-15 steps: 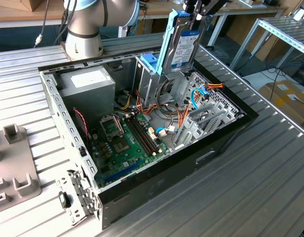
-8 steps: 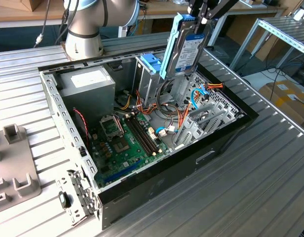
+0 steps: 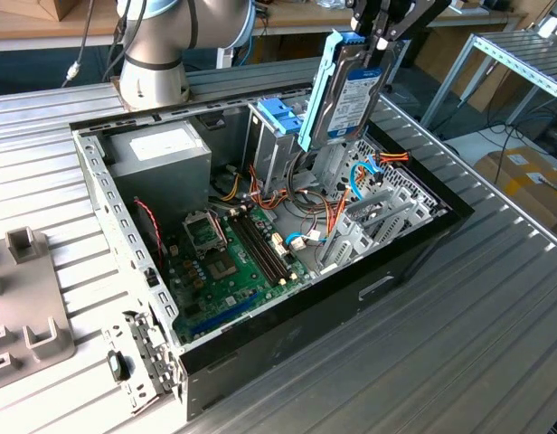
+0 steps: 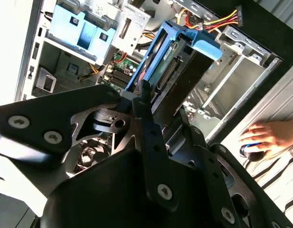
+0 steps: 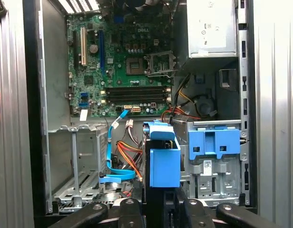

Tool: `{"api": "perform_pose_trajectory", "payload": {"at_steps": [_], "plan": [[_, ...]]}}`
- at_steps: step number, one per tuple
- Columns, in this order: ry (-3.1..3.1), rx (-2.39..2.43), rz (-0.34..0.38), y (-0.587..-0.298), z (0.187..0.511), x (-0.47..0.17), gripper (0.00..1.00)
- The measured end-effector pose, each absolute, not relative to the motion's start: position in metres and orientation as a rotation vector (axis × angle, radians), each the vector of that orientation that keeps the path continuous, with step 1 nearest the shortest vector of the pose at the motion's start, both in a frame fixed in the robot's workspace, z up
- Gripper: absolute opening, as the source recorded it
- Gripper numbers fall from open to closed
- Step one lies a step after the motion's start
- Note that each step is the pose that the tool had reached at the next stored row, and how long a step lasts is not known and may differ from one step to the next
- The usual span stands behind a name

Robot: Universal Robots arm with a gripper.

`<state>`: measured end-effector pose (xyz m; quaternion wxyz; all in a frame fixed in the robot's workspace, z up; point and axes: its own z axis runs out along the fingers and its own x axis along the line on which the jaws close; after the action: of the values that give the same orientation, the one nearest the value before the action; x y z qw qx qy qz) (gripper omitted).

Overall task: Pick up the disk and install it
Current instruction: 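Pick up the disk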

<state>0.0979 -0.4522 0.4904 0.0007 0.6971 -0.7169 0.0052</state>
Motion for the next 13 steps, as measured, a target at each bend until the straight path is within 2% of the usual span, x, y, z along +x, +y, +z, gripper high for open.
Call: {"api": "perform_pose_trajectory", "payload": {"at_steps": [13], "plan": [[-2.25, 2.187, 0.02, -0.464, 0.5, 0.1, 0.35]]}}
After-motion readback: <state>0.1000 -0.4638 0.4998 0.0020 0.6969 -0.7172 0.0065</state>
